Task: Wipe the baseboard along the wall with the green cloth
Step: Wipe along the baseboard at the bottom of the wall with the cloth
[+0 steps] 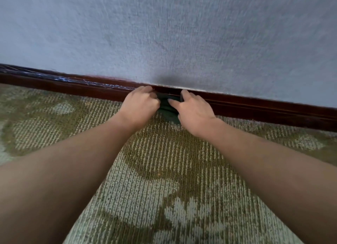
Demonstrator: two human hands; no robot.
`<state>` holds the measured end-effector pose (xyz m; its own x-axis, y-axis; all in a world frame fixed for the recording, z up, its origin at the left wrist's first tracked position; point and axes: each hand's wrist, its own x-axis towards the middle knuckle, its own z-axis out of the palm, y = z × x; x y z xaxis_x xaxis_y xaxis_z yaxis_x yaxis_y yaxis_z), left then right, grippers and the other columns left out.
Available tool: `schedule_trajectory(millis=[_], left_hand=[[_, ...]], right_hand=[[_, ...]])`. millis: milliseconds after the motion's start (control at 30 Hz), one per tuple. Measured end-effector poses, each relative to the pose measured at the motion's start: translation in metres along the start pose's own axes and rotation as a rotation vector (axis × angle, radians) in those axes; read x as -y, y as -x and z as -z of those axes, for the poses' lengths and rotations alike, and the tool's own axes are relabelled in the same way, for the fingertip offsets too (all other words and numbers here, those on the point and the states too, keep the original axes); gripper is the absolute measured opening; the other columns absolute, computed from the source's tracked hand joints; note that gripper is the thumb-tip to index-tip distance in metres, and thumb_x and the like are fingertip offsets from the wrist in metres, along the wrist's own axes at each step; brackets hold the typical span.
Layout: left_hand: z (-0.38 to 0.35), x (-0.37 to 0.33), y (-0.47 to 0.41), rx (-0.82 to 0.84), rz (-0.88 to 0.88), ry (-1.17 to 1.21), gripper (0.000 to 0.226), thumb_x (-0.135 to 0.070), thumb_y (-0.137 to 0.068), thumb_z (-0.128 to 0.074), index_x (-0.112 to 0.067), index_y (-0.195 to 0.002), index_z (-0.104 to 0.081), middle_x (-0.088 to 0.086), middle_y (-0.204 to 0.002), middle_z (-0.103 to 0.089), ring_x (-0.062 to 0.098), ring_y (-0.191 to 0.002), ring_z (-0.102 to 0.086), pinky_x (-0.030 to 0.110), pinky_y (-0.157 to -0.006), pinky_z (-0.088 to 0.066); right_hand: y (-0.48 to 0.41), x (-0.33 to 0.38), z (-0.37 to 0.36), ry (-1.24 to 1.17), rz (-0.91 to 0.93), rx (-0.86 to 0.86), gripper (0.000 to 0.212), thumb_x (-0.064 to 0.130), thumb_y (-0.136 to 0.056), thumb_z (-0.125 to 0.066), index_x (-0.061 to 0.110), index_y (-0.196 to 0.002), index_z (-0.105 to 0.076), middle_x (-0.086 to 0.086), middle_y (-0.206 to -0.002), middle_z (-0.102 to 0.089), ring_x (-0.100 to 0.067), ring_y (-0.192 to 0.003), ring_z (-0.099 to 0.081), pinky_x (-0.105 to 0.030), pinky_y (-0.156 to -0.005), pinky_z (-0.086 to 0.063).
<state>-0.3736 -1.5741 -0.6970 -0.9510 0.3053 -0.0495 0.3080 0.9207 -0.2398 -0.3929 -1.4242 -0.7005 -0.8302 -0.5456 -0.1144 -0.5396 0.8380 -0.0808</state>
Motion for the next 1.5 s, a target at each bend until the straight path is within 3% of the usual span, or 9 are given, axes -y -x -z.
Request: schedule_trajectory(millis=[167,600,833,1033,1133,1233,1267,1367,1500], left_hand=[[0.004,0.005,-0.009,-0.053,0.040,0.037,0.023,-0.007,-0.089,-0.048,-0.008,-0.105,-0.064,0.006,-0.106,-0.065,0.022,-0.106,-0.045,0.030,-0.090,-0.035],[0.008,0.002,-0.029,0.039,0.207,0.164,0.024,0.002,-0.082,-0.061,-0.005,-0.104,-0.065,0.016,-0.103,-0.057,0.031,-0.097,-0.054,0.038,-0.078,-0.047],[-0.005,-0.004,0.003,0.095,0.048,0.073,0.025,-0.005,-0.085,-0.053,-0.009,-0.107,-0.064,0.005,-0.106,-0.062,0.023,-0.108,-0.049,0.030,-0.091,-0.040],[-0.003,-0.001,-0.003,-0.058,0.013,0.041,0.024,-0.009,-0.086,-0.050,-0.011,-0.105,-0.064,0.004,-0.107,-0.065,0.022,-0.110,-0.046,0.030,-0.094,-0.033],[0.006,0.002,-0.010,-0.138,0.007,0.044,0.016,-0.007,-0.080,-0.061,-0.007,-0.094,-0.069,0.007,-0.094,-0.069,0.024,-0.101,-0.053,0.032,-0.086,-0.042],[0.011,0.001,-0.011,-0.194,-0.036,0.047,0.015,-0.002,-0.050,-0.082,-0.006,-0.058,-0.070,0.007,-0.059,-0.067,0.026,-0.070,-0.063,0.027,-0.061,-0.050],[0.009,0.001,-0.011,-0.174,-0.027,0.065,0.015,-0.002,-0.050,-0.082,-0.006,-0.058,-0.070,0.007,-0.060,-0.067,0.026,-0.071,-0.063,0.027,-0.061,-0.050],[-0.003,0.003,-0.013,-0.074,0.035,0.053,0.014,-0.009,-0.082,-0.060,-0.011,-0.093,-0.068,0.003,-0.095,-0.068,0.021,-0.102,-0.052,0.029,-0.086,-0.039],[-0.006,0.006,-0.015,-0.124,0.033,0.070,0.013,0.000,-0.071,-0.068,-0.004,-0.084,-0.071,0.010,-0.084,-0.069,0.028,-0.092,-0.057,0.034,-0.080,-0.045]], right_hand=[[-0.009,-0.001,0.001,0.057,-0.035,-0.078,0.048,0.011,-0.092,-0.047,0.020,-0.139,-0.038,-0.014,-0.126,-0.039,-0.030,-0.117,-0.039,-0.037,-0.099,-0.033],[-0.014,-0.006,-0.007,-0.068,-0.051,0.047,0.061,0.006,-0.090,-0.050,0.024,-0.144,-0.026,-0.013,-0.131,-0.033,-0.027,-0.113,-0.041,-0.035,-0.095,-0.035],[0.002,0.004,-0.010,0.018,0.045,0.113,0.053,0.011,-0.091,-0.051,0.022,-0.140,-0.034,-0.011,-0.125,-0.035,-0.027,-0.114,-0.038,-0.035,-0.094,-0.034],[0.001,-0.003,-0.001,0.161,0.003,-0.025,0.058,0.008,-0.090,-0.049,0.017,-0.142,-0.027,-0.015,-0.131,-0.032,-0.030,-0.121,-0.032,-0.036,-0.100,-0.029],[-0.002,-0.006,0.004,0.157,-0.010,-0.048,0.055,0.010,-0.093,-0.043,0.017,-0.143,-0.025,-0.014,-0.129,-0.031,-0.031,-0.120,-0.032,-0.037,-0.100,-0.028],[-0.007,-0.005,0.002,0.125,-0.026,-0.034,0.053,0.011,-0.094,-0.040,0.018,-0.144,-0.024,-0.014,-0.132,-0.029,-0.031,-0.122,-0.030,-0.037,-0.101,-0.026],[-0.008,-0.004,-0.001,0.119,-0.024,-0.031,0.053,0.012,-0.094,-0.040,0.018,-0.144,-0.024,-0.014,-0.133,-0.029,-0.030,-0.122,-0.029,-0.037,-0.101,-0.025],[-0.011,-0.004,-0.008,0.116,-0.007,-0.031,0.053,0.013,-0.095,-0.040,0.019,-0.145,-0.022,-0.014,-0.135,-0.028,-0.031,-0.123,-0.030,-0.037,-0.102,-0.025],[-0.015,-0.005,-0.013,0.117,0.010,-0.031,0.055,0.013,-0.095,-0.041,0.018,-0.145,-0.021,-0.014,-0.136,-0.027,-0.030,-0.123,-0.030,-0.036,-0.101,-0.027]])
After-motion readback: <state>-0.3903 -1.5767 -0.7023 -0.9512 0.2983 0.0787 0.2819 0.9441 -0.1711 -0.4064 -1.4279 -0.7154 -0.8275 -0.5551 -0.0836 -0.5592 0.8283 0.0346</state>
